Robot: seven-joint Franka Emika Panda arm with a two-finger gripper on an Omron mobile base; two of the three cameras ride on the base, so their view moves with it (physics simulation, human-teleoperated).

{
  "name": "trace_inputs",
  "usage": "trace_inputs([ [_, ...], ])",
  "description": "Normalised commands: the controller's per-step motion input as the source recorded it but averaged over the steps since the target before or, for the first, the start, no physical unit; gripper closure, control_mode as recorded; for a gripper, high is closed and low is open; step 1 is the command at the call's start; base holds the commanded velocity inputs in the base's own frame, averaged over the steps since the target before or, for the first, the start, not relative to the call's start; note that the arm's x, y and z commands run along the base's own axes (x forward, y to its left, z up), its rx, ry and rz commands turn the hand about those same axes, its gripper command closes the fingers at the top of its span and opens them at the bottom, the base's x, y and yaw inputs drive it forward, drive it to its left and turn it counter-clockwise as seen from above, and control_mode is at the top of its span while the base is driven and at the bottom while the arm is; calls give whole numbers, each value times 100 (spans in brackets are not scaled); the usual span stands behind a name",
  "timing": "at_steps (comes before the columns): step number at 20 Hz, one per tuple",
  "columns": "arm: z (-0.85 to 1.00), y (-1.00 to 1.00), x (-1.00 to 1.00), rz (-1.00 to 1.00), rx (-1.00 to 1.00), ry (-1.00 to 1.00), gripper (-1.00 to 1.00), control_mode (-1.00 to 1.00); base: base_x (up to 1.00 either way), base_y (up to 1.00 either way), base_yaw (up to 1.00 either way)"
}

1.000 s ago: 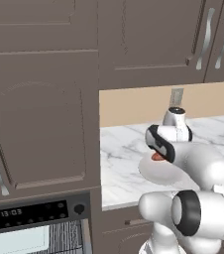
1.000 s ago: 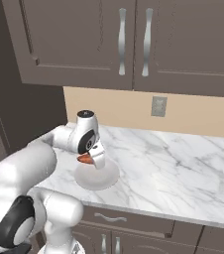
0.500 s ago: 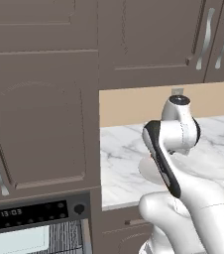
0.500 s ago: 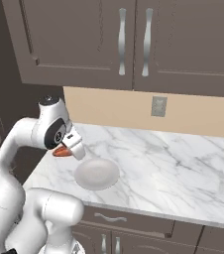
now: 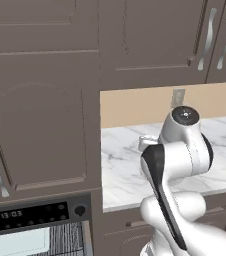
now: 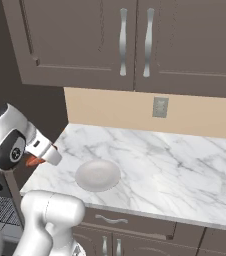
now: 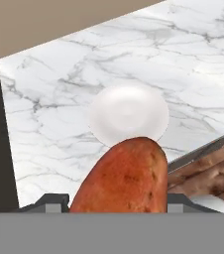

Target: Place the sweet potato on the top rack of the oven.

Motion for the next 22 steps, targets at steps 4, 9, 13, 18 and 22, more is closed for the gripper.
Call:
trace_inputs([
  [4, 4, 0, -40, 0, 0, -12, 100, -100, 0, 0, 0],
  [9, 0, 0, 0, 0, 0, 0, 100, -100, 0, 0, 0],
  [13, 0, 11, -21, 2, 0, 0, 100, -100, 0, 0, 0],
  [18, -3, 76, -62, 9, -3, -7, 100, -100, 0, 0, 0],
  [22, 0, 98, -72, 12, -2, -14, 100, -100, 0, 0, 0],
])
